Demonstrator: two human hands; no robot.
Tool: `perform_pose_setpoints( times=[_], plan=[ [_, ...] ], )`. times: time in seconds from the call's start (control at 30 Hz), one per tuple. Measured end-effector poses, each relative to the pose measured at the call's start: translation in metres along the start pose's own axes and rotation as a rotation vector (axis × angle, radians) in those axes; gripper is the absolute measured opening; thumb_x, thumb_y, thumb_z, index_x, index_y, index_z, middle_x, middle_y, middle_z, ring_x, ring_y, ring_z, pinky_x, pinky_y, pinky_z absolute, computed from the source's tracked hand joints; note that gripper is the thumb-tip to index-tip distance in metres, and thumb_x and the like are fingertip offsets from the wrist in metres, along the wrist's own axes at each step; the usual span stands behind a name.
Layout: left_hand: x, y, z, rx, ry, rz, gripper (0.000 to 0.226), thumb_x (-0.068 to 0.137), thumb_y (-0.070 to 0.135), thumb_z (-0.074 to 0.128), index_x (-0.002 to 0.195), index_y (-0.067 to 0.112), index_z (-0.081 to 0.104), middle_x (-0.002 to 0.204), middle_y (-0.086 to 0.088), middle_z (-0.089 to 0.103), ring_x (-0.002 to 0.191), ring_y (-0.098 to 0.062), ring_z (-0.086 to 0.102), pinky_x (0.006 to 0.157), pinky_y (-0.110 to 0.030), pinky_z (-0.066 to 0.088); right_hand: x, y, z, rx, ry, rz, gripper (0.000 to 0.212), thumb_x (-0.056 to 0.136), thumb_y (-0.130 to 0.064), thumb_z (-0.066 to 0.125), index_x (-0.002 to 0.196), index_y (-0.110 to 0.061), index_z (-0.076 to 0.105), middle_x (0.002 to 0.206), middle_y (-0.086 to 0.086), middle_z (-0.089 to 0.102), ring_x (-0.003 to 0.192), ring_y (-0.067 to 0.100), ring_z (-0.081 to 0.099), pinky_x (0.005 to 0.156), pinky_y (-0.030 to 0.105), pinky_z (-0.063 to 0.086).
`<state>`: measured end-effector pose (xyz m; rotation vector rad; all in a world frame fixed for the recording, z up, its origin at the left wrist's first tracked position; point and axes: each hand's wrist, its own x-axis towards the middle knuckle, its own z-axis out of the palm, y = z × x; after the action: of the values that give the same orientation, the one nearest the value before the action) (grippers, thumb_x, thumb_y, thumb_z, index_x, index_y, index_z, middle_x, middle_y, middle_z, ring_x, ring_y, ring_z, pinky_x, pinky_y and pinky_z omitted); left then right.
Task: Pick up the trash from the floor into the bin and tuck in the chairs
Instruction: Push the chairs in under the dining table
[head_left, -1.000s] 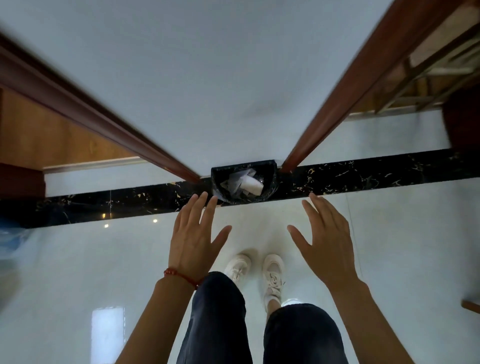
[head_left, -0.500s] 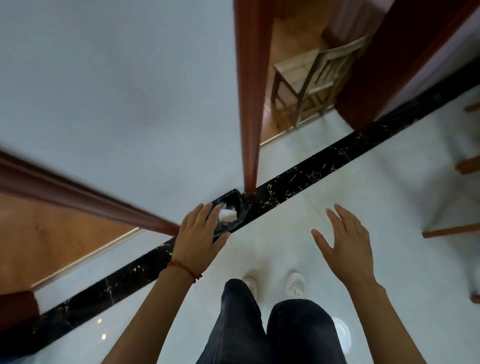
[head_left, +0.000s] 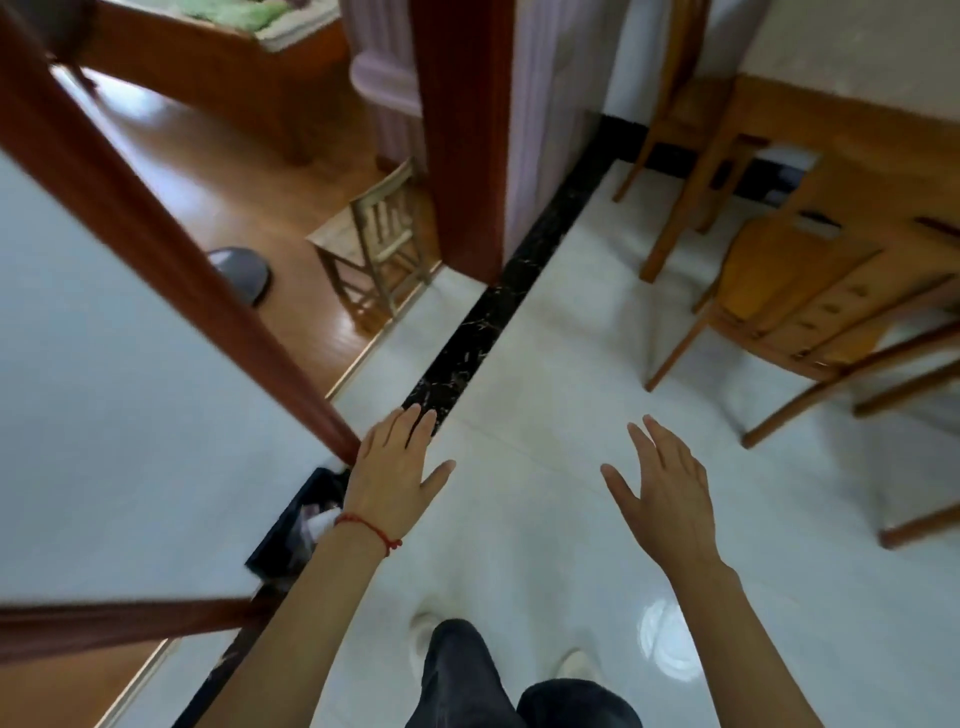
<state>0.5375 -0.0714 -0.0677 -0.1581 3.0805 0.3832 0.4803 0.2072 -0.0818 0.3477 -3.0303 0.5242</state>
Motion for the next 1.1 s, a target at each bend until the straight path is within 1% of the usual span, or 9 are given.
perform_pose_setpoints(
  times=[0.07,0.2,0.33,0.43,0.7,0.83,0.9,1.0,1.1],
  plan=[
    [0.012,0.044,0.004,-0.004,-0.009,0.053,0.064,0.084,0.050,0.035,0.120,0.001,0.056,0.118,-0.020,0.059,0.110,-0.038,0.055,0.089,-0.050,0.045,-0.010,0.038,-0.021,-0.013,0.019,0.060,0.054,0.086,-0.035,0.059,0.129,-0.005,0.048,0.138,0.017,0.044,0.126,0.035,0.041,0.099,0.049,0.034],
    [0.032,0.131,0.012,-0.021,-0.022,0.173,0.061,0.082,0.047,0.045,0.120,0.001,0.056,0.119,-0.021,0.059,0.111,-0.039,0.055,0.088,-0.051,0.044,-0.025,0.111,-0.062,-0.034,0.069,0.166,0.053,0.084,-0.034,0.061,0.126,-0.003,0.050,0.135,0.019,0.047,0.124,0.037,0.043,0.096,0.050,0.037],
    [0.050,0.205,0.019,-0.003,-0.051,0.261,0.063,0.083,0.049,0.034,0.120,0.003,0.056,0.119,-0.019,0.060,0.111,-0.037,0.055,0.088,-0.049,0.044,-0.038,0.169,-0.098,-0.046,0.122,0.263,0.052,0.083,-0.032,0.064,0.124,-0.002,0.051,0.133,0.020,0.049,0.122,0.037,0.044,0.095,0.050,0.038],
    [0.063,0.252,0.025,-0.001,-0.085,0.331,0.065,0.084,0.050,0.033,0.121,0.003,0.056,0.121,-0.019,0.059,0.112,-0.037,0.054,0.090,-0.049,0.043,-0.046,0.202,-0.115,-0.045,0.150,0.351,0.053,0.083,-0.032,0.065,0.124,-0.002,0.051,0.133,0.020,0.048,0.123,0.037,0.044,0.095,0.050,0.038],
    [0.136,0.331,0.035,0.046,-0.125,0.482,0.062,0.082,0.049,0.036,0.115,0.003,0.060,0.115,-0.018,0.062,0.106,-0.036,0.058,0.086,-0.047,0.047,-0.021,0.259,-0.133,-0.032,0.180,0.525,0.055,0.086,-0.037,0.059,0.129,-0.005,0.047,0.138,0.017,0.044,0.128,0.034,0.039,0.101,0.049,0.032],
    [0.197,0.357,0.041,0.018,-0.098,0.542,0.055,0.079,0.043,0.052,0.114,0.001,0.060,0.116,-0.018,0.061,0.106,-0.036,0.058,0.087,-0.046,0.046,0.026,0.282,-0.136,-0.041,0.201,0.570,0.055,0.085,-0.039,0.059,0.128,-0.007,0.049,0.137,0.016,0.045,0.126,0.034,0.041,0.101,0.050,0.033],
    [0.230,0.369,0.042,0.005,-0.079,0.567,0.053,0.084,0.040,0.055,0.121,0.002,0.055,0.123,-0.018,0.057,0.114,-0.034,0.053,0.093,-0.044,0.042,0.054,0.292,-0.140,-0.054,0.205,0.593,0.055,0.085,-0.041,0.057,0.129,-0.008,0.048,0.138,0.016,0.045,0.127,0.033,0.040,0.101,0.050,0.032],
    [0.276,0.387,0.040,-0.002,-0.106,0.574,0.059,0.091,0.042,0.048,0.138,0.008,0.036,0.143,-0.013,0.037,0.134,-0.028,0.029,0.108,-0.037,0.024,0.096,0.305,-0.148,-0.047,0.200,0.636,0.057,0.086,-0.045,0.052,0.131,-0.009,0.045,0.141,0.014,0.041,0.129,0.032,0.037,0.102,0.050,0.031],
    [0.319,0.404,0.040,-0.004,-0.096,0.600,0.061,0.093,0.045,0.040,0.143,0.014,0.024,0.150,-0.007,0.025,0.138,-0.022,0.017,0.111,-0.032,0.014,0.132,0.318,-0.158,-0.043,0.201,0.659,0.060,0.087,-0.047,0.047,0.133,-0.010,0.043,0.143,0.013,0.038,0.131,0.032,0.035,0.103,0.049,0.030]
  ],
)
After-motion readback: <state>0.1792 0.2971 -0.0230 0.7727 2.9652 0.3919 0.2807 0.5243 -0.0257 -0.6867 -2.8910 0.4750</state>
